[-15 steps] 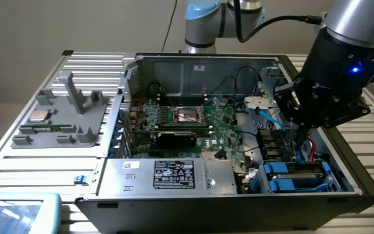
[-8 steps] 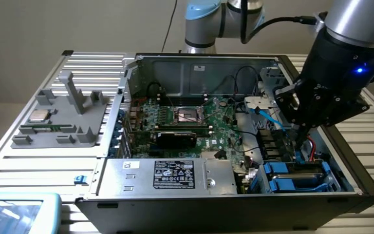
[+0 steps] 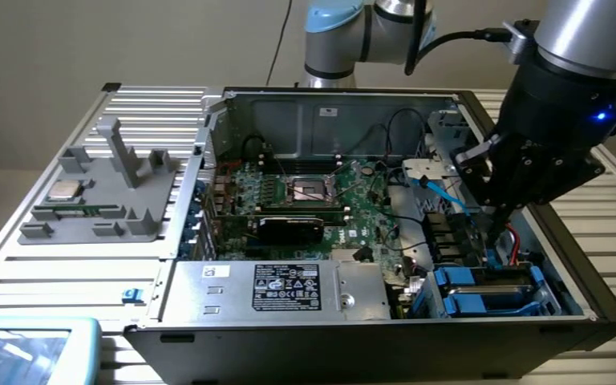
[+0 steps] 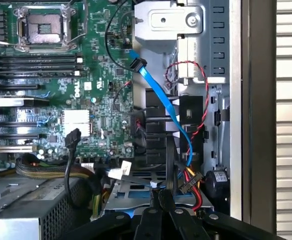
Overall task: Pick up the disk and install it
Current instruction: 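Insert the second disk wire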
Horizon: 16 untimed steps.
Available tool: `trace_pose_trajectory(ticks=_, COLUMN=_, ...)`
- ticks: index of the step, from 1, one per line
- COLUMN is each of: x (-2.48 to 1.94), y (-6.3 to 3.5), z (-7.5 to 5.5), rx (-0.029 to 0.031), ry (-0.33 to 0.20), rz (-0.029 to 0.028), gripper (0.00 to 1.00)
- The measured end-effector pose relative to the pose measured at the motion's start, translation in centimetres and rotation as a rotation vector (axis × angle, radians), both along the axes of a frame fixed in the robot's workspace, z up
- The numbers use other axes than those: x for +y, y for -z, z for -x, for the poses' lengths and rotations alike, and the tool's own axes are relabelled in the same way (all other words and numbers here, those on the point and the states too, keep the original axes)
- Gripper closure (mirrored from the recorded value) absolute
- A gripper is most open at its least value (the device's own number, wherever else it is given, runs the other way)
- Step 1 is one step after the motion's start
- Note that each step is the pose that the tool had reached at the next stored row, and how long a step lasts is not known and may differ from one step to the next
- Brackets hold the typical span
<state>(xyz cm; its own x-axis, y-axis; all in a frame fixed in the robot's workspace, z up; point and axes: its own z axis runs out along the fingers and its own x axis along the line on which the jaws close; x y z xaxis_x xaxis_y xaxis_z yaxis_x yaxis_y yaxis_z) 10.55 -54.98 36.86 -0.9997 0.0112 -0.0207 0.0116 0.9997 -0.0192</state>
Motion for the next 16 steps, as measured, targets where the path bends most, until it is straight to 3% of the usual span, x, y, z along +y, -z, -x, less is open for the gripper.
trace_pose_trajectory(ticks=5, x=0.0, y=0.0, z=0.0, rx=0.0, ry=-0.018, rz=0.0, gripper=0.89)
trace_pose_trajectory(ticks=9, x=0.0, y=0.0, z=0.0, rx=-0.0001, ry=-0.066, rz=0.0001, gripper=0.89)
trace_pose_trajectory(ticks=13, x=-0.06, y=0.0, z=0.0, rx=-0.0001, ry=-0.066, rz=0.0001, gripper=0.89)
trace_pose_trajectory(ticks=16, x=-0.3, y=0.0, z=0.0, rx=-0.0003, ry=-0.061, rz=-0.0042, gripper=0.89)
